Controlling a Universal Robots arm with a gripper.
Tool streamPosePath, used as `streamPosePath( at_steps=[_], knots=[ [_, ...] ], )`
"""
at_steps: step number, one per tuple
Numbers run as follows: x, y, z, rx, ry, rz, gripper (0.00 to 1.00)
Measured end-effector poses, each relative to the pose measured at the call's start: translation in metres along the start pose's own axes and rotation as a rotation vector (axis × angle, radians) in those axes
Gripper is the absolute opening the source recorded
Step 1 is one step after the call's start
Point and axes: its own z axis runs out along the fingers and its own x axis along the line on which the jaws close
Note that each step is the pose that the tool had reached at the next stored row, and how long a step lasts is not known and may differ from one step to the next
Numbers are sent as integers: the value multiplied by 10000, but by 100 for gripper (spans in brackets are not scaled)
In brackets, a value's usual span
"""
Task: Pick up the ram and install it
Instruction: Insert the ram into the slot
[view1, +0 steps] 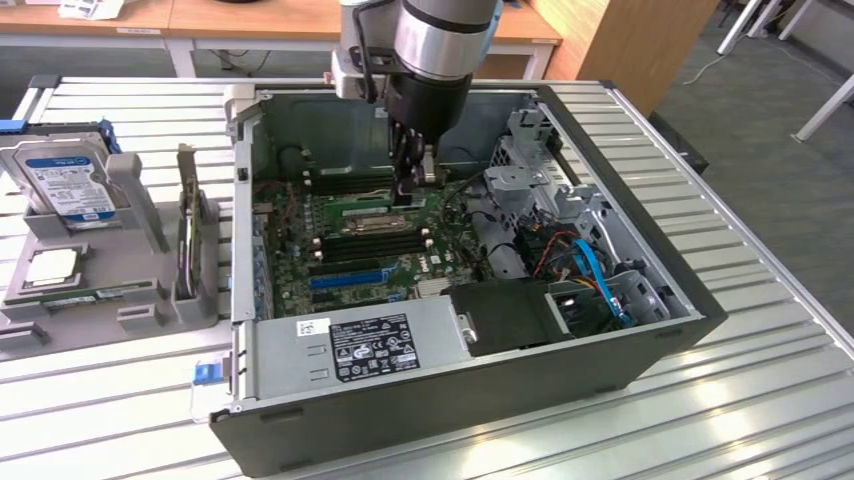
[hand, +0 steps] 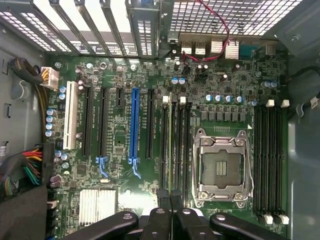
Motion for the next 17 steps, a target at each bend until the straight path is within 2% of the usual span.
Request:
streamPosePath(
  at_steps=[7,17],
  knots=[
    [3,-4,67,0,0,0,12],
    [7,-14,217,-1,0,0,12]
  ],
)
